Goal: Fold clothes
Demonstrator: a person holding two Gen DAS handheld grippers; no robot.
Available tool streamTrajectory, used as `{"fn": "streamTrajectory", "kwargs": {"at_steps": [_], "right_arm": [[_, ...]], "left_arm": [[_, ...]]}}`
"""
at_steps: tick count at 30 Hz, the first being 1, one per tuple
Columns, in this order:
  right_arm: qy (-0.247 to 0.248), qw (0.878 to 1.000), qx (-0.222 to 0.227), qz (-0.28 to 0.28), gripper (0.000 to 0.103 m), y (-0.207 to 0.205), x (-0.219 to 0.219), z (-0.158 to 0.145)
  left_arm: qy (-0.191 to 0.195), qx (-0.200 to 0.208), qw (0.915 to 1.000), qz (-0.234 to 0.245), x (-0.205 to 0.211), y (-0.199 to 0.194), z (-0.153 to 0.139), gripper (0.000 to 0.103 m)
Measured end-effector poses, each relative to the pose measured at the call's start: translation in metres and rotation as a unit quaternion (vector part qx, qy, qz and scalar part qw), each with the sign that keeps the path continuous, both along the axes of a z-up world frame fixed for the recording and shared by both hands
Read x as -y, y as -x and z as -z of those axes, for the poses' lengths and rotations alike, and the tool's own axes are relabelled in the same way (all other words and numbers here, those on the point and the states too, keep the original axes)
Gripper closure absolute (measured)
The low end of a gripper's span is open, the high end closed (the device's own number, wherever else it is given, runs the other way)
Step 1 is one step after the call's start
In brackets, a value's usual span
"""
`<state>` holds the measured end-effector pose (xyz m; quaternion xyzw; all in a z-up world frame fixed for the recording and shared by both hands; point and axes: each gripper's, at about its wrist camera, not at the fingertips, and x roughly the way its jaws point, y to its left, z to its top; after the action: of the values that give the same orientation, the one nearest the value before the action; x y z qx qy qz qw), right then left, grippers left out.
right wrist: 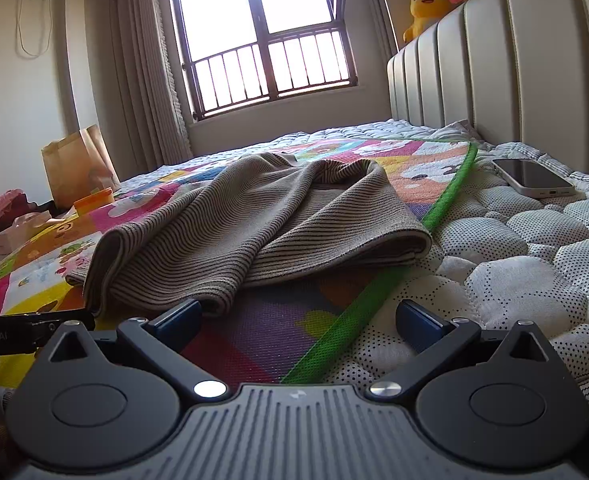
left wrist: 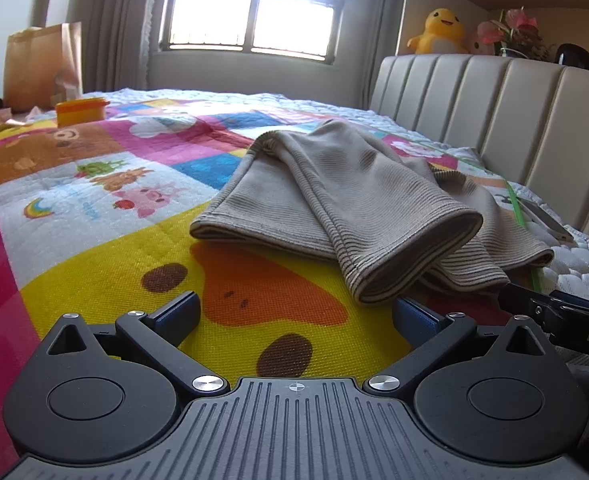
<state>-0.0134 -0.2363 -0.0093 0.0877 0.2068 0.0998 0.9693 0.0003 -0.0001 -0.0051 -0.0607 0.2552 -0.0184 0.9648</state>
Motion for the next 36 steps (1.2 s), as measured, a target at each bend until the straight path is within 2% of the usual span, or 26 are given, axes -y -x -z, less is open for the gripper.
{"fn": "streamTrajectory", "kwargs": {"at_steps": [36], "right_arm": [[0.004, 1.0, -0.001, 0.001, 0.0, 0.0009, -0.0018, 0.0011]], "left_arm": [[-0.007, 0.0, 1.0, 0.003, 0.0028, 0.0024, 0.0015, 0.0]]}}
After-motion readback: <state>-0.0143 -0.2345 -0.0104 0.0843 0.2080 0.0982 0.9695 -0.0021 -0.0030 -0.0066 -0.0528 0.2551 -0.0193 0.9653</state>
